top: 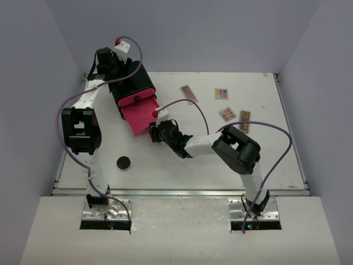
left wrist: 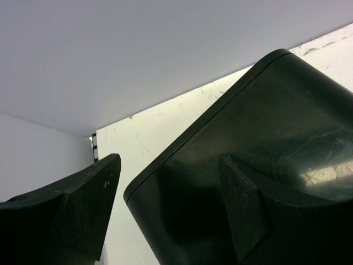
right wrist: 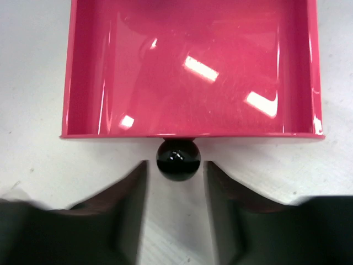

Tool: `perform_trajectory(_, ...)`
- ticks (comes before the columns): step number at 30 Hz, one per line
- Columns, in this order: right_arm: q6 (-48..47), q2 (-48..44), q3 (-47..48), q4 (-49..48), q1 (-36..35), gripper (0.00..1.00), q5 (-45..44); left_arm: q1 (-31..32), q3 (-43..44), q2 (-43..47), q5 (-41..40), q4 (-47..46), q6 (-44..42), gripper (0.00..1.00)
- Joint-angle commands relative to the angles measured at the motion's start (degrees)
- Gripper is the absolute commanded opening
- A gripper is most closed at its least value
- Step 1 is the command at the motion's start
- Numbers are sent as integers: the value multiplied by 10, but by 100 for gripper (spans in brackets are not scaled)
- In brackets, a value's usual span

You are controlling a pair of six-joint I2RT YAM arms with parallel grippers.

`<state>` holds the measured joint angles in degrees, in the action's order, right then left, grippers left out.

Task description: Organize the makeup

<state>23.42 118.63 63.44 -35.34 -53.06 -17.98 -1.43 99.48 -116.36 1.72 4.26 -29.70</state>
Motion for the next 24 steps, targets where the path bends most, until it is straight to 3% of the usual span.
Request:
perform_trajectory(1, 3, -33, 3, 14, -1, 62, 29, 7, 1, -26, -1, 99, -1, 73)
perform_trajectory(5, 6, -72, -42, 3, -1, 84, 21, 6, 13, -23, 10, 115, 2, 74)
perform_trajectory(10, -8, -141, -80, 74, 0, 97, 14, 6, 35, -10, 40, 140, 12, 78)
perform_trajectory(17, -33, -268, -124, 232, 29, 99, 80, 6, 59, 40, 118, 151, 44, 86)
perform_trajectory(21, -14, -331, -138, 333, 88, 99, 140, 6, 69, 96, 165, 162, 72, 90)
perform_trajectory(24, -28, -371, -173, 347, 107, 99, 129, 6, 52, 150, 197, 178, 71, 97)
